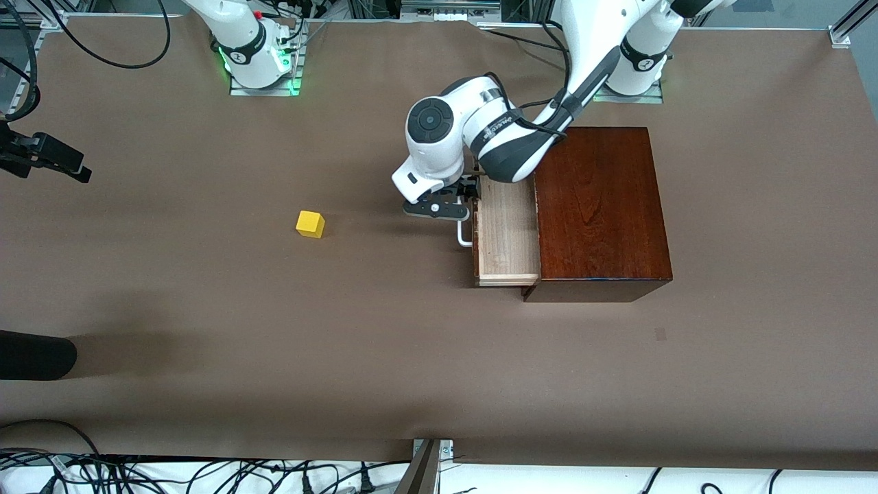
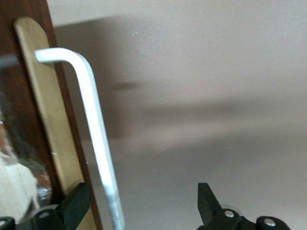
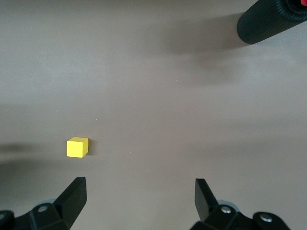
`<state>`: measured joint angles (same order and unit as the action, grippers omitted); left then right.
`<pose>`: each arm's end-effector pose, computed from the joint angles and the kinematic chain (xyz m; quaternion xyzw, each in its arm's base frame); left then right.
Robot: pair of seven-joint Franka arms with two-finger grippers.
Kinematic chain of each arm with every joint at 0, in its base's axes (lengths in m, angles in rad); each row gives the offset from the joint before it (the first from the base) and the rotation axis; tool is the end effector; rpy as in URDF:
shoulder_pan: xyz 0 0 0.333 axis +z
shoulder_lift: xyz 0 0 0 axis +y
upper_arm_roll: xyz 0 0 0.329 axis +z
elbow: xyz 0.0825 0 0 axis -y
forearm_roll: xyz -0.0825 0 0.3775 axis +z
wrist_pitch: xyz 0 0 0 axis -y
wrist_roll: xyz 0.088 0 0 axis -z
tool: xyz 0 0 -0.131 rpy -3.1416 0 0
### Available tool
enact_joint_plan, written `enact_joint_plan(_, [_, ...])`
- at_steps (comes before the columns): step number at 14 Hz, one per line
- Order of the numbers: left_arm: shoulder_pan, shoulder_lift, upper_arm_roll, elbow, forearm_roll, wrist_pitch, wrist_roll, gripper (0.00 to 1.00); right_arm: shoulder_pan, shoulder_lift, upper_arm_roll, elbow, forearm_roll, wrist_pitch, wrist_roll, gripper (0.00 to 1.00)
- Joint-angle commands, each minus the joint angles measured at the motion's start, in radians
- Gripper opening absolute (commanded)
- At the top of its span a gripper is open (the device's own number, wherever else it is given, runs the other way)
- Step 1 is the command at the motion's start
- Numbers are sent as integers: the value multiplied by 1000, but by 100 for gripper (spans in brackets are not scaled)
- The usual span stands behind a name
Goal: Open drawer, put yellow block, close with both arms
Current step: 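Pull the drawer handle outward with the left gripper to open it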
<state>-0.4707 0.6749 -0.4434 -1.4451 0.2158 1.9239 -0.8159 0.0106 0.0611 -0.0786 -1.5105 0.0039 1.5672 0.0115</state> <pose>0.4820 -0.5067 0.2979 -0.9954 0.0590 0.0723 0.0233 0.5662 -0.0366 0.6073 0.9992 -0.0397 -0.0021 0.0004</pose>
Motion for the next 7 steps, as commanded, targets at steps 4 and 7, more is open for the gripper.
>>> enact_joint_plan(4, [40, -73, -11, 14, 1, -129, 75, 100, -20, -3, 19, 10, -9, -6, 5, 100])
enact_joint_plan(7, [40, -113, -17, 20, -18, -170, 72, 100, -20, -1, 19, 10, -9, -4, 7, 100])
